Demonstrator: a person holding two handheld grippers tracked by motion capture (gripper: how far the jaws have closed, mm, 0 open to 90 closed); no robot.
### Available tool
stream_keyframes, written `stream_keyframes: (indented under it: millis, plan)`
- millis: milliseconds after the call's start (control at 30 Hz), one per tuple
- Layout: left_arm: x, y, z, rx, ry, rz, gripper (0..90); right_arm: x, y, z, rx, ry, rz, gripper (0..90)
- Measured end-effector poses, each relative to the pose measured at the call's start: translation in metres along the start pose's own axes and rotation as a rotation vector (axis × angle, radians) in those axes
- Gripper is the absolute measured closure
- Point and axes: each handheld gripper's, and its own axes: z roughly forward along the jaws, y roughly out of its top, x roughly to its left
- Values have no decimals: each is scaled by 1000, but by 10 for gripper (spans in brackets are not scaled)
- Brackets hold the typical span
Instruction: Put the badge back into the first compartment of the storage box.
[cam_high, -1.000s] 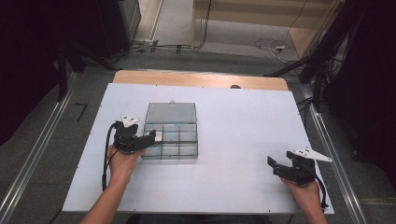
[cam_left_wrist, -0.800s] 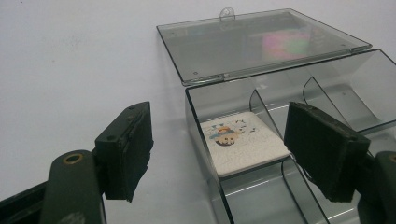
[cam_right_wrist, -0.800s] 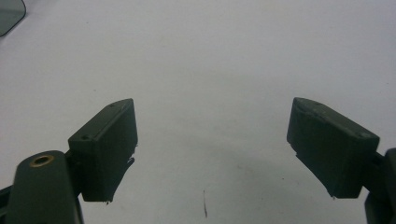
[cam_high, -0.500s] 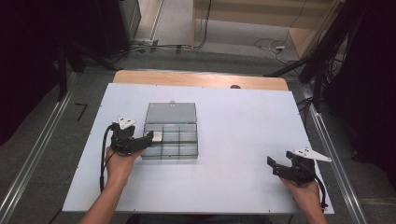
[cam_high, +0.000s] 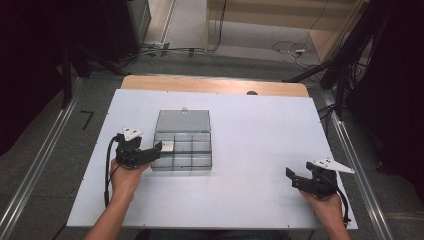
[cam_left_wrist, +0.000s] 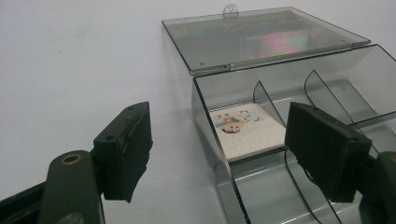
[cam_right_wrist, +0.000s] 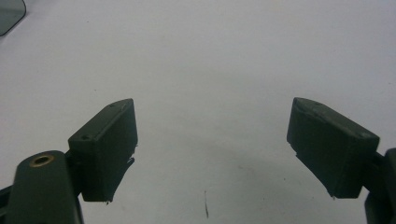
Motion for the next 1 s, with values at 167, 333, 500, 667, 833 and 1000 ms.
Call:
stream_keyframes:
  millis: [167, 333, 500, 667, 833, 1000]
  plan:
    - [1, -1, -1, -3, -1, -5, 233, 0, 0, 0, 1, -2, -1, 150]
    - [2, -3, -1, -3, -3, -5, 233, 0, 0, 0, 0, -1, -1, 150]
    - [2, -4, -2, -5, -4, -7, 233, 0, 0, 0, 0, -2, 1, 151]
    - [5, -6, -3, -5, -6, -12, 233, 0, 0, 0, -1, -1, 0, 150]
    - [7, -9, -4, -8, -5, -21, 233, 0, 0, 0, 0, -2, 1, 150]
    - [9, -11, -5, -11, -4, -30, 233, 1, 0, 0, 2, -2, -1, 151]
